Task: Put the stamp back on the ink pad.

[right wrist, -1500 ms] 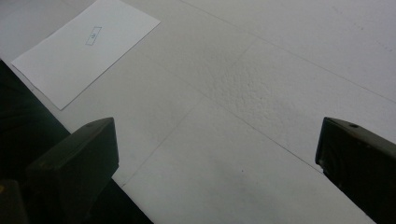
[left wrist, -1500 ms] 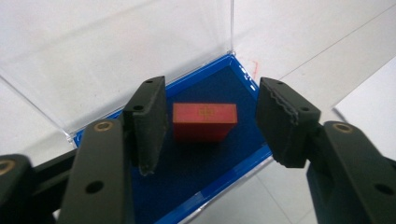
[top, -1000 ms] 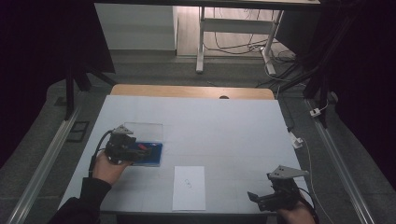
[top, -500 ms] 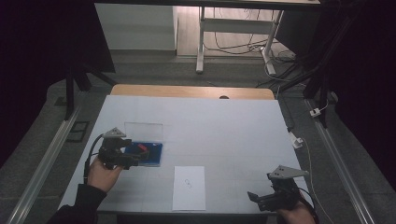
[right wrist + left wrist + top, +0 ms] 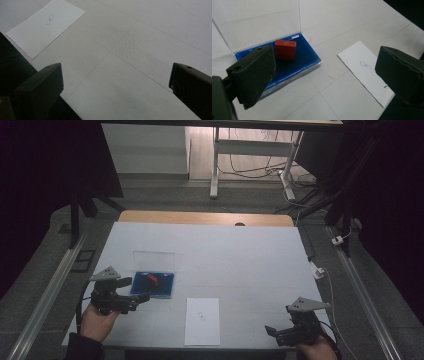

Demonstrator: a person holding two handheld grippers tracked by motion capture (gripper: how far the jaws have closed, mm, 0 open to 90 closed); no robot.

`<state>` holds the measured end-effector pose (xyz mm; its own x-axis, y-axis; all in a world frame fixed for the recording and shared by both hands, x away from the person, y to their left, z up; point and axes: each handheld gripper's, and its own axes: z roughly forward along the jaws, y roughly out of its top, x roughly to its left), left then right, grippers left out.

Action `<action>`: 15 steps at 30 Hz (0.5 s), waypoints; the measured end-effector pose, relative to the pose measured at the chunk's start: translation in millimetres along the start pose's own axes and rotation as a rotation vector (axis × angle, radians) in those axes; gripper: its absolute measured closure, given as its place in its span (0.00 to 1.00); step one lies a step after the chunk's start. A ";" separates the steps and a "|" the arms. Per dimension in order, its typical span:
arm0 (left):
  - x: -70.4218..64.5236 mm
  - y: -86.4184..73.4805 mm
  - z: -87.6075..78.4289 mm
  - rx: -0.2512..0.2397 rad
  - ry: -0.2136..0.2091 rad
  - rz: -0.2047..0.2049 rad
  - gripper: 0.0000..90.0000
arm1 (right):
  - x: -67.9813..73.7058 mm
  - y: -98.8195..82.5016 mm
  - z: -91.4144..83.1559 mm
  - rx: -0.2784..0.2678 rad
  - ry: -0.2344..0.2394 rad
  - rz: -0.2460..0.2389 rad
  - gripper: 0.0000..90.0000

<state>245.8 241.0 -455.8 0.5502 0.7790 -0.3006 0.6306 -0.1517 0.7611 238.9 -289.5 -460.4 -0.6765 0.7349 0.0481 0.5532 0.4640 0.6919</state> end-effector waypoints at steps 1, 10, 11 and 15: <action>-0.4 -2.1 -2.7 -0.004 0.001 -0.003 0.04 | 0.0 0.0 0.0 0.000 0.000 0.001 0.00; -4.3 -23.9 -22.8 -0.014 0.009 -0.003 0.03 | 0.0 0.1 0.2 0.002 -0.001 0.000 0.00; -5.1 -26.0 -24.8 -0.012 0.013 -0.001 0.03 | 0.0 0.1 0.2 0.002 -0.001 0.001 0.00; -8.0 -33.6 -32.4 -0.014 0.031 0.004 0.03 | 0.0 0.2 0.3 0.002 -0.001 0.006 0.00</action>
<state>202.5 259.6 -460.3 0.5358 0.7967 -0.2797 0.6201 -0.1465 0.7707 239.1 -289.2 -460.4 -0.6727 0.7381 0.0509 0.5580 0.4610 0.6900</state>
